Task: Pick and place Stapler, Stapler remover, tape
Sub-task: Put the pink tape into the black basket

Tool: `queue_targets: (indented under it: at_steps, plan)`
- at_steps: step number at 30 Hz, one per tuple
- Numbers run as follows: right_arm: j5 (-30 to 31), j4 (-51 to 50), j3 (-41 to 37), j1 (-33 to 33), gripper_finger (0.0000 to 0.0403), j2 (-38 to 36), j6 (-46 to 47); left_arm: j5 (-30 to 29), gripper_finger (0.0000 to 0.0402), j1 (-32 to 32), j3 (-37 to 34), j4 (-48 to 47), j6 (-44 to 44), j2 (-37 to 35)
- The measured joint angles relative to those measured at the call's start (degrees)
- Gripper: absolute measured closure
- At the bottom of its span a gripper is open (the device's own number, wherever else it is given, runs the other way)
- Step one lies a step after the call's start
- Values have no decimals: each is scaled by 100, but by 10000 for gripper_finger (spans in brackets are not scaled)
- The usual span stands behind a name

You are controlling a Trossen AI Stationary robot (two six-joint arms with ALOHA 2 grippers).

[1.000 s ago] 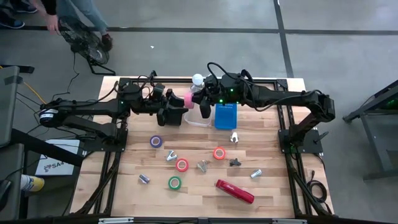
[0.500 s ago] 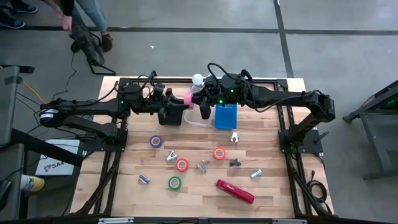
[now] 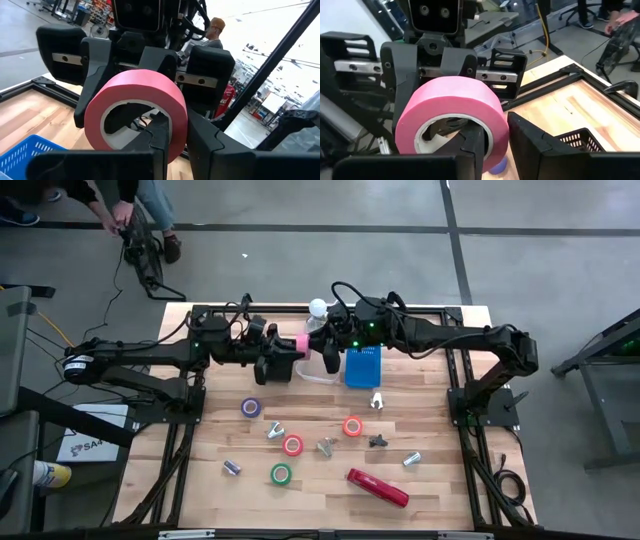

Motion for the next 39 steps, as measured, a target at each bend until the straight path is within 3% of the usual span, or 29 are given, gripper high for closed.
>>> queue_targets:
  at_steps: [10,16,26,33,36,39]
  plan:
    - [-396,-142,-11,-26,299,-99,14,-4,366,-4,2,-104,12,-13]
    - [-390,-489,-13,-126,269,-319,28,-370,366,1,4,-454,42,-72]
    - [-128,-1487,-11,-437,258,-838,7,-1747,366,5,5,-1991,-105,-319]
    - [201,-1972,-11,-493,257,-933,2,-2691,366,9,4,-3473,-1063,-334]
    - [191,-1971,-11,-490,257,-941,-4,-2850,366,125,4,-4016,-1524,-336]
    - [224,-1969,-11,-490,256,-943,-2,-2635,366,415,4,-4367,-1790,-306]
